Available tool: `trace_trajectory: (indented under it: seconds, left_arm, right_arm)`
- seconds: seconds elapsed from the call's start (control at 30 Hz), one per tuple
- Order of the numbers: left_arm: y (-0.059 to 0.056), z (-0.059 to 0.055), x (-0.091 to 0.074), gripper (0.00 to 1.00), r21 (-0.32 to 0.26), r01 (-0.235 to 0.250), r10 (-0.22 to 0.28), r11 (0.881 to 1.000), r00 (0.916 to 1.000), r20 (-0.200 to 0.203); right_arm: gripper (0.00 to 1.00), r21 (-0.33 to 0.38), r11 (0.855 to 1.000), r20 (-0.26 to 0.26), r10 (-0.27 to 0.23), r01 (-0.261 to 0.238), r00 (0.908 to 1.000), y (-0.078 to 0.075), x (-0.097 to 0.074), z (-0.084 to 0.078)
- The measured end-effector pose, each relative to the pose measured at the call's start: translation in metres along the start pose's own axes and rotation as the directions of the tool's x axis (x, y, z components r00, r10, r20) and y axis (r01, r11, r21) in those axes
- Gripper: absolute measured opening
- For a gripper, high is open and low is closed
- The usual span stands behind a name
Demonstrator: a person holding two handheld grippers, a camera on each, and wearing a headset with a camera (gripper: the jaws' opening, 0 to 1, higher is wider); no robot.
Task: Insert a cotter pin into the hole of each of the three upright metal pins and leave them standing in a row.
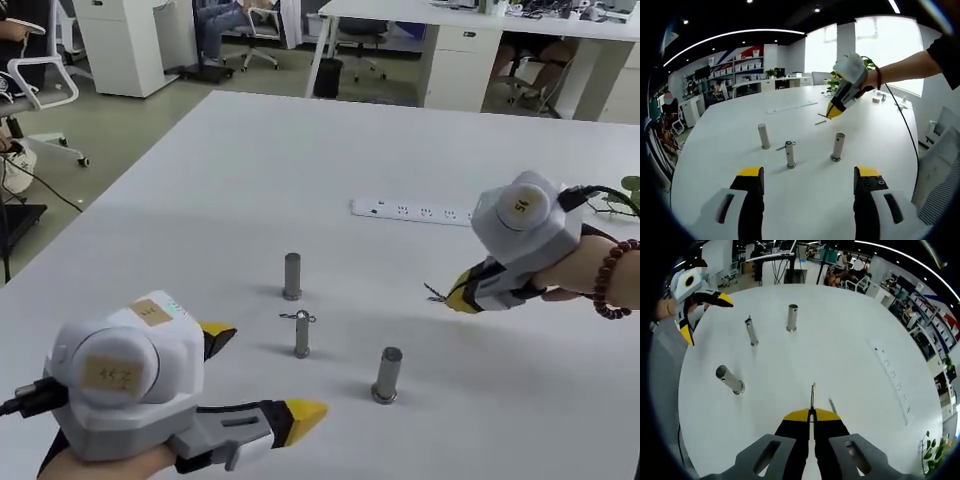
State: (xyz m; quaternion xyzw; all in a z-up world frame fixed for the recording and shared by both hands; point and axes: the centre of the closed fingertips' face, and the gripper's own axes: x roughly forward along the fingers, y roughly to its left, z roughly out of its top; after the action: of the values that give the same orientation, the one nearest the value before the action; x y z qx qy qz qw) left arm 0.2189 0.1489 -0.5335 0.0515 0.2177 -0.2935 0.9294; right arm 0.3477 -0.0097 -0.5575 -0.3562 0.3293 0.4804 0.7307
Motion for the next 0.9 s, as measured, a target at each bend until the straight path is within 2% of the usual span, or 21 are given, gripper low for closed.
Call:
trace_trajectory:
  seconds: [0.1, 0.17, 0.3, 0.4, 0.47, 0.53, 0.7, 0.8, 0.9]
  left_arm:
    - [-0.003, 0.005, 0.001, 0.66, 0.006, 0.010, -0.010, 1.000, 0.9999, 0.001]
    - [-0.002, 0.006, 0.003, 0.62, 0.014, 0.010, -0.010, 1.000, 0.9999, -0.013]
    - [-0.001, 0.015, 0.004, 0.59, 0.012, 0.017, -0.017, 1.000, 0.9998, -0.010]
    - [-0.003, 0.021, 0.005, 0.55, 0.001, 0.029, -0.029, 1.000, 0.9995, -0.010]
    - [-0.005, 0.024, 0.006, 0.51, -0.003, 0.037, -0.037, 0.999, 0.9990, -0.025]
    - [-0.007, 0.028, 0.006, 0.47, 0.000, 0.043, -0.043, 0.999, 0.9987, -0.025]
    - [-0.012, 0.039, 0.010, 0.44, -0.055, 0.081, -0.082, 0.995, 0.9964, -0.019]
    - [-0.014, 0.044, 0.012, 0.40, -0.093, 0.095, -0.096, 0.991, 0.9953, -0.012]
    - [-0.016, 0.047, 0.013, 0.37, -0.137, 0.110, -0.112, 0.984, 0.9937, -0.008]
  right_arm:
    - [0.00, -0.020, 1.000, 0.040, 0.002, -0.001, 0.9992, 0.006, -0.006, 0.013]
    - [0.00, -0.034, 0.999, 0.062, 0.001, 0.001, 0.9981, 0.009, -0.010, 0.019]
    - [0.00, -0.058, 0.998, 0.105, 0.007, -0.001, 0.9945, 0.019, -0.018, 0.032]
    - [0.00, -0.081, 0.997, 0.130, 0.015, -0.004, 0.9914, 0.027, -0.021, 0.039]
    - [0.00, -0.102, 0.995, 0.139, 0.020, -0.005, 0.9901, 0.024, -0.019, 0.042]
    - [0.00, -0.114, 0.993, 0.153, 0.023, -0.006, 0.9880, 0.030, -0.021, 0.046]
    - [0.00, -0.177, 0.984, 0.184, 0.033, 0.000, 0.9824, 0.046, -0.027, 0.058]
    - [0.00, -0.239, 0.971, 0.190, 0.041, 0.005, 0.9809, 0.058, -0.030, 0.063]
    - [0.00, -0.270, 0.963, 0.199, 0.047, 0.009, 0.9789, 0.065, -0.031, 0.067]
